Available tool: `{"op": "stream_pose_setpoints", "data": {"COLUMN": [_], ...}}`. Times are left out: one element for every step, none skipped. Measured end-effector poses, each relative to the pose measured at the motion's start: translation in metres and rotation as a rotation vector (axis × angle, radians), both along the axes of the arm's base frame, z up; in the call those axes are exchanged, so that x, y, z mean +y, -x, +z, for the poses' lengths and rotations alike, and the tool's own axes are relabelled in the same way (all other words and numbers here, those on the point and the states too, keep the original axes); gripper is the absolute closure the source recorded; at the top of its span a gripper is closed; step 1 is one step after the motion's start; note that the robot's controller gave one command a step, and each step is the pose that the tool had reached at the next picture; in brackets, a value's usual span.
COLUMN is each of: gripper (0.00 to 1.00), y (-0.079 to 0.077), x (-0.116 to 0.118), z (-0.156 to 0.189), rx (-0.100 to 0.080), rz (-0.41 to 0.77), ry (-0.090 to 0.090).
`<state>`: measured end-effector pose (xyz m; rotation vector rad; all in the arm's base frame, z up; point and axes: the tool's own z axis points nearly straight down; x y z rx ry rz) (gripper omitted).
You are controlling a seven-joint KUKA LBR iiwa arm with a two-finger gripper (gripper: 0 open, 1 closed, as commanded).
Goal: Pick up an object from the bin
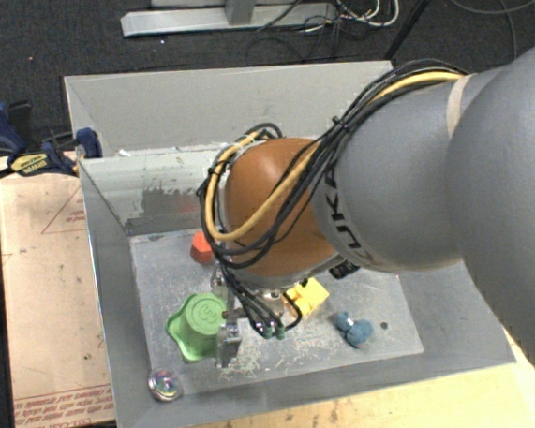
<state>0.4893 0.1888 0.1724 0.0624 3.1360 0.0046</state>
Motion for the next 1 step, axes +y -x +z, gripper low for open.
{"op": "stream_pose_setpoints", "data": {"gripper": [1.0], "y": [-0.0011], "x": [0.0002], "z": [0.0252], "rx": [0.001], "rz": [0.001], "ry": [0.0]}}
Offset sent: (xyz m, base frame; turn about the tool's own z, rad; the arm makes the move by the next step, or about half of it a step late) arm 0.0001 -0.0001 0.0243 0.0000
